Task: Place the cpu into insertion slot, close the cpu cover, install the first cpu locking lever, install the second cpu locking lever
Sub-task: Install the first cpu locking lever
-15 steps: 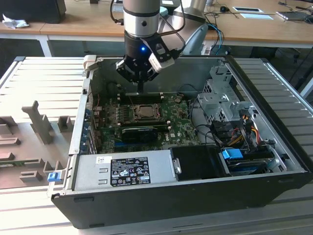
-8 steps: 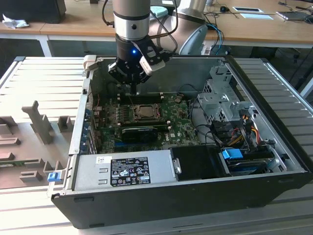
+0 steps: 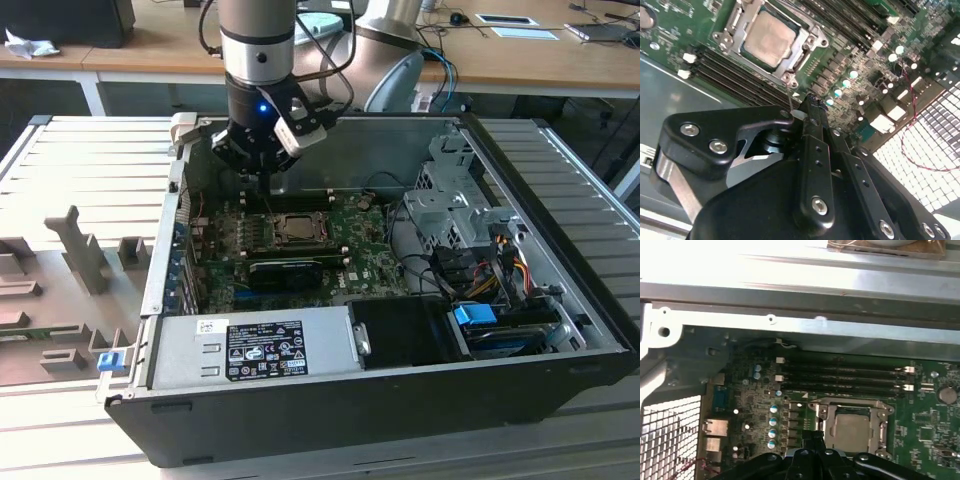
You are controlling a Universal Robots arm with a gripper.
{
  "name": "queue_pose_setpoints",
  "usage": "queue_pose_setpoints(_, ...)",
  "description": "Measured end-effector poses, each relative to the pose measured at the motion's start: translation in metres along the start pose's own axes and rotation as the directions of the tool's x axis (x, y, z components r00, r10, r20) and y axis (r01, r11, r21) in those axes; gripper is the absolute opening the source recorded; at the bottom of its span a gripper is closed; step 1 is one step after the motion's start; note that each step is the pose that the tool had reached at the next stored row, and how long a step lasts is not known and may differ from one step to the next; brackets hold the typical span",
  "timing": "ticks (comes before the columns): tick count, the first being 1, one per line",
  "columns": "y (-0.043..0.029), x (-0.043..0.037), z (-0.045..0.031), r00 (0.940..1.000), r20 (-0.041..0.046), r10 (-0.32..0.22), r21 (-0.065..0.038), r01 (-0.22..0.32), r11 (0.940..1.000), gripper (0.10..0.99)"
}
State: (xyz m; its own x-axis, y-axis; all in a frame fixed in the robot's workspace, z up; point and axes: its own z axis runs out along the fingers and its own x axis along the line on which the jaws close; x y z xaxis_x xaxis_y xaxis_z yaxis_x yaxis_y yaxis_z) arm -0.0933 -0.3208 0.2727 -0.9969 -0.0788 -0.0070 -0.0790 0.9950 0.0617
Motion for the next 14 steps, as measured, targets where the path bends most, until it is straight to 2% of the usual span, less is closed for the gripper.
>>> queue_pose_setpoints(2, 0.0003, 0.0040, 0.0015, 1.0000, 0.0003, 0.000, -0.002, 0.000, 1.0000, 0.106)
queue_pose_setpoints(4, 0.0006, 0.0098, 0.0038, 1.0000, 0.0008, -0.001, -0.010, 0.001, 1.0000, 0.106)
queue_pose_setpoints(10, 0.0015, 0.0151, 0.0093, 0.9990, -0.0007, -0.044, -0.021, 0.044, 0.9988, 0.106)
queue_pose_setpoints(14, 0.0073, 0.0159, 0.0125, 0.9990, -0.0003, -0.045, -0.024, 0.045, 0.9987, 0.106)
